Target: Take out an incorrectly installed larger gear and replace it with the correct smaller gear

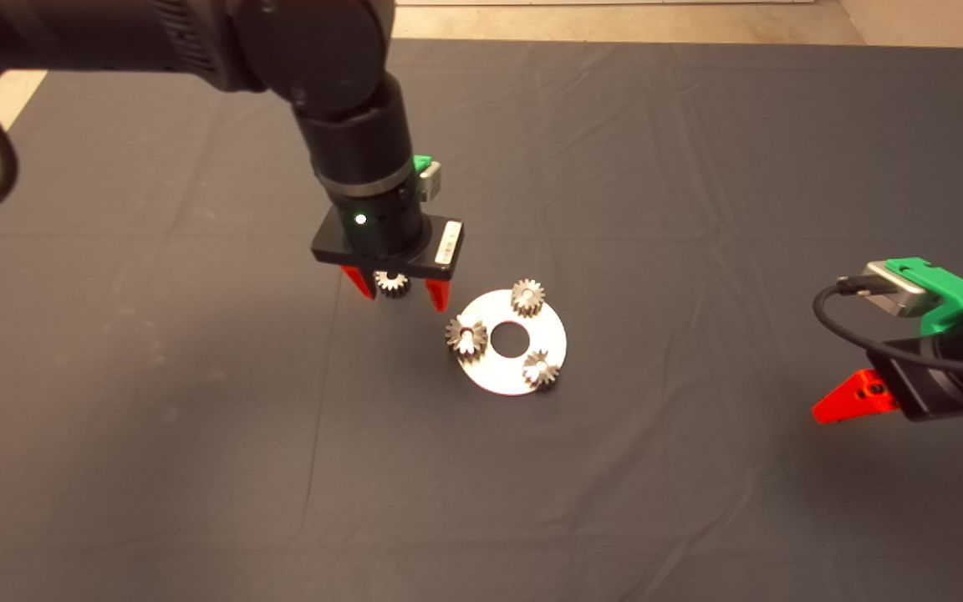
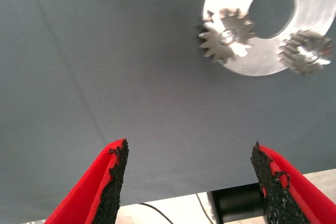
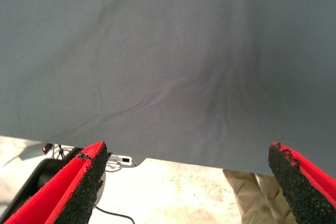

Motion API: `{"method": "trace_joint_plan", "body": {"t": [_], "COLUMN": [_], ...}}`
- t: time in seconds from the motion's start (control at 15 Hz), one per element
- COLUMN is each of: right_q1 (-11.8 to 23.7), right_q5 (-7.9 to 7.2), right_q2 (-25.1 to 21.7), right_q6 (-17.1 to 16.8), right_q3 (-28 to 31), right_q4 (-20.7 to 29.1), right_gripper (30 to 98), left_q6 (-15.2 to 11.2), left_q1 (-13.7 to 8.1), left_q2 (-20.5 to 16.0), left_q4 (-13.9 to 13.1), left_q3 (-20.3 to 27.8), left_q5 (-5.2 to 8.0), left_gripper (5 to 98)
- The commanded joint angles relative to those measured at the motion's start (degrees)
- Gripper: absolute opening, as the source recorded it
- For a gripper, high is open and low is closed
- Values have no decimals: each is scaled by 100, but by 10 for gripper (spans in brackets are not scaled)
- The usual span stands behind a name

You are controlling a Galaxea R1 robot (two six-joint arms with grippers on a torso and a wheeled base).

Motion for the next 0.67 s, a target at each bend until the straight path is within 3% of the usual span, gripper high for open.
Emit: {"method": "trace_joint_plan", "body": {"t": [0.0, 0.2, 0.33, 0.47, 0.6], "right_q1": [70, 70, 79, 79, 79], "right_q5": [-33, -42, -42, -59, -59], "right_q2": [-278, -278, -278, -278, -278], "right_q6": [-234, -234, -234, -234, -234], "right_q3": [-140, -131, -131, -131, -140], "right_q4": [152, 152, 152, 157, 161], "right_gripper": [813, 813, 813, 813, 813], "left_q6": [-423, -482, -572, -525, -502], "left_q1": [350, 588, 722, 972, 1074], "left_q2": [204, 152, 231, 331, 535], "left_q4": [877, 1188, 1447, 1662, 1693], "left_q3": [-162, -365, -586, -822, -1075], "left_q5": [-34, -598, -825, -887, -887], "left_gripper": [596, 596, 596, 596, 597]}}
